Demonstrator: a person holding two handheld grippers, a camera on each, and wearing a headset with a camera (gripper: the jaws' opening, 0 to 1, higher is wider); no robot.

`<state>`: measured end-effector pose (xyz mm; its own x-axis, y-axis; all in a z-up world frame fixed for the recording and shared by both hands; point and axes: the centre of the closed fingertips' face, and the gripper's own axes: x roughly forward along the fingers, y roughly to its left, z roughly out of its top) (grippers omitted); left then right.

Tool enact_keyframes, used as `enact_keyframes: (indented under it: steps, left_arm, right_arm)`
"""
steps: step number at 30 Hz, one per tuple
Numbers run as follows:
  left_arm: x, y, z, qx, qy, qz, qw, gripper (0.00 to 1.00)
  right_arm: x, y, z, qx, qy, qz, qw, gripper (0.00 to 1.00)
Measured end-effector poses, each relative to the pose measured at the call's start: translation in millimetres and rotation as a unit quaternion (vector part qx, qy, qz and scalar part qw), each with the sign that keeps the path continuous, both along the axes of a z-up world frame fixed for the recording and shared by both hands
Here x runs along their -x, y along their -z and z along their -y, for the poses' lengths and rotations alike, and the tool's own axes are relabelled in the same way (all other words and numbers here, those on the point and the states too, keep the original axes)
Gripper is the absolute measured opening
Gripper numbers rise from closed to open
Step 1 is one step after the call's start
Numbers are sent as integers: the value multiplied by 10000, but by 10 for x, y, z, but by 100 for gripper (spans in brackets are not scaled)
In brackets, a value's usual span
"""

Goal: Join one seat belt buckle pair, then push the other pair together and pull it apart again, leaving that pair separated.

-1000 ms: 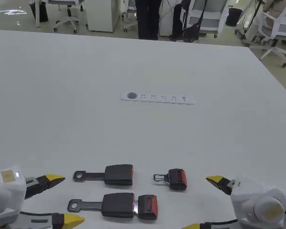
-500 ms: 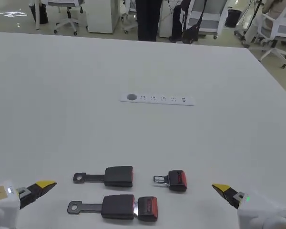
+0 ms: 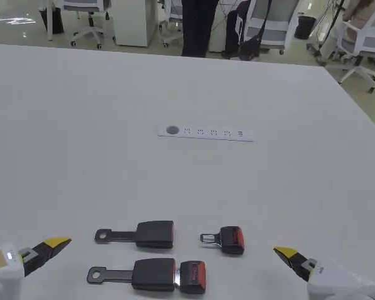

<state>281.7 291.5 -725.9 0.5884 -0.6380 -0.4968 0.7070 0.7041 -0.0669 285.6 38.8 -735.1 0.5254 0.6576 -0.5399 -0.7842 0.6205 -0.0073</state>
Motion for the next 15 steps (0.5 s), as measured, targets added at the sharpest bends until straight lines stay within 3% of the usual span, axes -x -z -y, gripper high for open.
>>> enact_keyframes:
  steps: [15]
  left_arm:
    - [36, 25, 40, -159, 92, 95, 9998, 100]
  right_arm:
    - [24, -38, -9, -25, -14, 39, 10000, 99]
